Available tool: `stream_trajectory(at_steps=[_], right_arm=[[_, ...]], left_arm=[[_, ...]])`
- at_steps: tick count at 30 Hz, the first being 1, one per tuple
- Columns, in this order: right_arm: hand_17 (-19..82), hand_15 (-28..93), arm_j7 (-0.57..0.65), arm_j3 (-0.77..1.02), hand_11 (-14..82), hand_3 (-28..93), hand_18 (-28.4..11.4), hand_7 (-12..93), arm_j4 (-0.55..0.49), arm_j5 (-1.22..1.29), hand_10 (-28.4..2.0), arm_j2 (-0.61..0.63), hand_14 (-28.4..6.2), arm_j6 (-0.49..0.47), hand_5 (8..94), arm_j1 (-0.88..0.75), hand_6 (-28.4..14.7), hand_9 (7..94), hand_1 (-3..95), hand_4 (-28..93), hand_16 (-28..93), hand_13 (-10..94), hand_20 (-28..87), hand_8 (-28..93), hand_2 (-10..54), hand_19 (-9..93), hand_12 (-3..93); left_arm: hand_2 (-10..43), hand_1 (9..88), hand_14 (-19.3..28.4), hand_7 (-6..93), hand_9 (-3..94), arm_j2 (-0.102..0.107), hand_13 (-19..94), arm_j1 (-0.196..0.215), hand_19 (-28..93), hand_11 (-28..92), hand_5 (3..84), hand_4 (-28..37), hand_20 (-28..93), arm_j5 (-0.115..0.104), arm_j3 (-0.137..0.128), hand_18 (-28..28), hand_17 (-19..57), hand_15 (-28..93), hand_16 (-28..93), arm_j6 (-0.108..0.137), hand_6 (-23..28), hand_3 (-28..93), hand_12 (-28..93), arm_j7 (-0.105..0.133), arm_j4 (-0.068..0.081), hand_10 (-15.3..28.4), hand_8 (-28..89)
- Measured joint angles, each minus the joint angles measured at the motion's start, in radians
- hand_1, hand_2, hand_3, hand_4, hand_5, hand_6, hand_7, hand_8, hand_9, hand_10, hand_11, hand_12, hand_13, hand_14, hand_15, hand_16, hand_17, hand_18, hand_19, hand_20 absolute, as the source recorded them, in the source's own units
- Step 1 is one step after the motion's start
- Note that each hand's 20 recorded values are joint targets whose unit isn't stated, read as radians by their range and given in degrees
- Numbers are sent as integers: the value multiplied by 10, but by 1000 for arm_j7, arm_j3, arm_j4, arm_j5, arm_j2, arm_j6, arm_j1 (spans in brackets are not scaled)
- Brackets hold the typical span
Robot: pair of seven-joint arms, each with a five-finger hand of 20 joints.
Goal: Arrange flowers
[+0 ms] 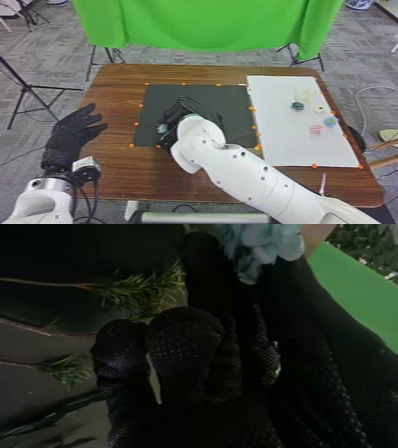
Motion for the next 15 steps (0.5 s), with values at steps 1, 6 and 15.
stream_trajectory(at_steps=[1,6,15], right_arm=[[412,774,3,-1,271,752,-240,449,0,0,-100,0,-34,4,648,1,-26,808,455,-283,161,810,472,-34,-95,932,242],[409,775,9,-5,288,751,-240,445,0,0,-103,1,-34,9,645,8,-28,799,445,-283,158,808,474,-37,-95,932,225],[402,781,10,-7,318,767,-242,420,-1,3,-112,1,-38,11,643,12,-28,785,418,-283,157,800,476,-32,-95,932,200]], left_arm=[[79,269,282,135,346,0,297,-1,690,258,364,-200,-118,1,0,259,-75,509,-78,-3,103,798,113,-4,0,202,-95],[79,270,282,135,348,0,299,-7,693,257,365,-203,-127,3,0,260,-75,508,-78,-10,103,797,117,-11,5,203,-95],[78,270,283,135,350,0,302,-14,698,256,367,-204,-139,5,1,260,-74,509,-76,-11,104,797,120,-11,8,203,-94]])
